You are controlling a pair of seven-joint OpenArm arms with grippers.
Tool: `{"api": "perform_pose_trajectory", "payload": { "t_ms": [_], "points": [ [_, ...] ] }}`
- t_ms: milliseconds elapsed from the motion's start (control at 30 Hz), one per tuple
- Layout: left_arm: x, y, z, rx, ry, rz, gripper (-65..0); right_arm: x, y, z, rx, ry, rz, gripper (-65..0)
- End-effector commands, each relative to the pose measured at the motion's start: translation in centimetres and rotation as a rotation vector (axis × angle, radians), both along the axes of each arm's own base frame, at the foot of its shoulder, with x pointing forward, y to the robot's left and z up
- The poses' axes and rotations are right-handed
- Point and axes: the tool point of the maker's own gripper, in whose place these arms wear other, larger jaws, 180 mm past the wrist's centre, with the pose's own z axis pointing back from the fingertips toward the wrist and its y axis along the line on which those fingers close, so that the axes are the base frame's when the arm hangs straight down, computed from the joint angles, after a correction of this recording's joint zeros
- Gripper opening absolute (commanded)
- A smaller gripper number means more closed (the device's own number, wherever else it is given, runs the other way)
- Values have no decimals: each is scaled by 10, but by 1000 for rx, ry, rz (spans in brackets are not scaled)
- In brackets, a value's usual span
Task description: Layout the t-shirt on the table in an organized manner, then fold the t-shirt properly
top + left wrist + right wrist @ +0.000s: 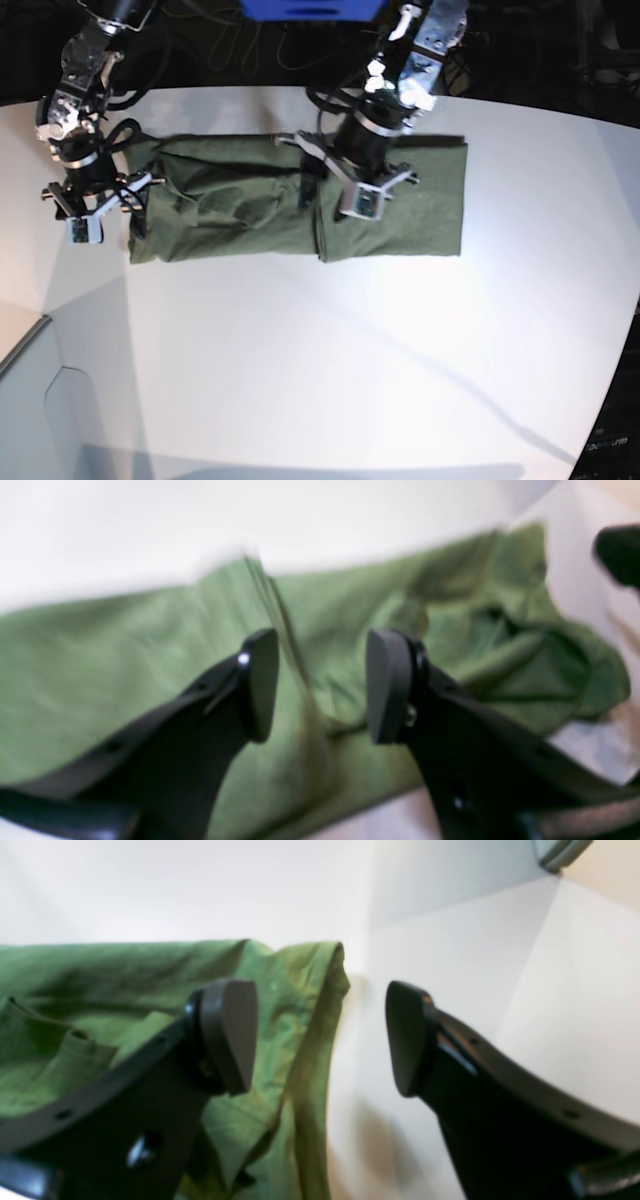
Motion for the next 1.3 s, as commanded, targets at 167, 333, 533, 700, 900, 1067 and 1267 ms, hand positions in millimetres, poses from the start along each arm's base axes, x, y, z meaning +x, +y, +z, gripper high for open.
{"api": "perform_pose_trajectory", "payload": {
  "t_ms": [167, 333, 533, 700, 900, 1067, 1267],
  "points": [
    [33, 93, 44, -96, -99, 230, -370, 4, -1, 1, 12, -20, 8, -240],
    [40, 168, 50, -114, -110, 386, -370, -1, 3, -13, 38, 13, 5, -240],
    [31, 224, 42, -100, -94, 516, -370, -9, 16, -27, 80, 46, 1, -240],
    [30, 233, 44, -96, -100, 539, -370, -16, 18, -41, 80, 143, 0, -240],
    [30, 230, 43, -99, -96, 536, -370, -17, 41, -54, 95, 193, 68, -240],
    [29, 232, 42, -99, -96, 541, -370, -31, 47, -79, 137, 258, 66, -241],
    [24, 233, 39, -93, -83, 542, -370, -32, 53, -95, 174, 301, 64, -244]
  ]
}}
